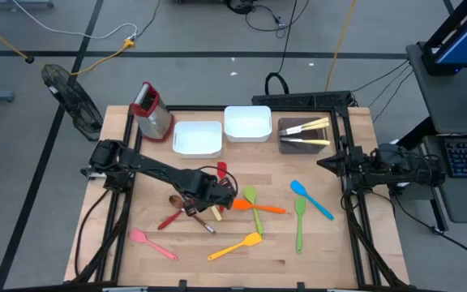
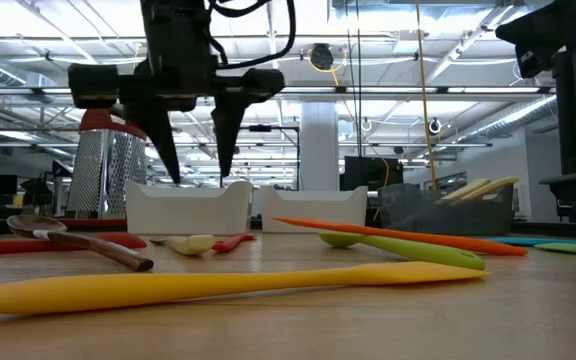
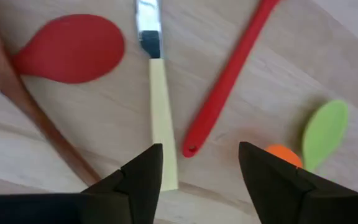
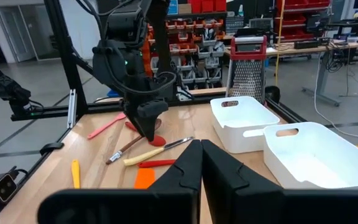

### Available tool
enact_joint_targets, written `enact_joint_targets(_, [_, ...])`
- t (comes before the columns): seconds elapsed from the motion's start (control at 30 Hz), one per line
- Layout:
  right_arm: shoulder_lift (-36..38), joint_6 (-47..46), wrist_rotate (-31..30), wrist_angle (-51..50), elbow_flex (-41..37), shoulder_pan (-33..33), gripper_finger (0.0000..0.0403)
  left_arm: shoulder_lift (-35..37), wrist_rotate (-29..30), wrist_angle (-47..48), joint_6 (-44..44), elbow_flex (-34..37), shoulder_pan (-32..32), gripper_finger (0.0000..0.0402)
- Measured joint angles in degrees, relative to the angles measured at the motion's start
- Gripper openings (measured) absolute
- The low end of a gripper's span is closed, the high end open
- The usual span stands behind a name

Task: Pick & Place Kitchen Items
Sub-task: Put the yellow knife into the black bin

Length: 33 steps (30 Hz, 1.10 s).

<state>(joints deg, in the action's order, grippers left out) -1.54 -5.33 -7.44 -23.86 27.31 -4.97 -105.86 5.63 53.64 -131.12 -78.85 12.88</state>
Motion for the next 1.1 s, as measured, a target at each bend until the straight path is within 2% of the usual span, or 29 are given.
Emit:
enact_joint_targets(0.33, [0.0, 0.3, 0.0, -1.0, 0.0, 0.0, 0.0004, -0.1, -1.2, 0.1, -1.0, 0.0, 0.0, 0.0259])
enact_joint_targets(0.6, [0.0, 0.7, 0.0, -1.3, 0.0, 0.0, 0.0004, -4.8, -4.0, -3.5, -1.9, 0.1, 0.3, 0.0287])
enact_joint_targets(1.1, [0.0, 0.5, 0.0, -1.7, 0.0, 0.0, 0.0004, -5.0, -5.4, -1.1, -2.8, 0.1, 0.3, 0.0292])
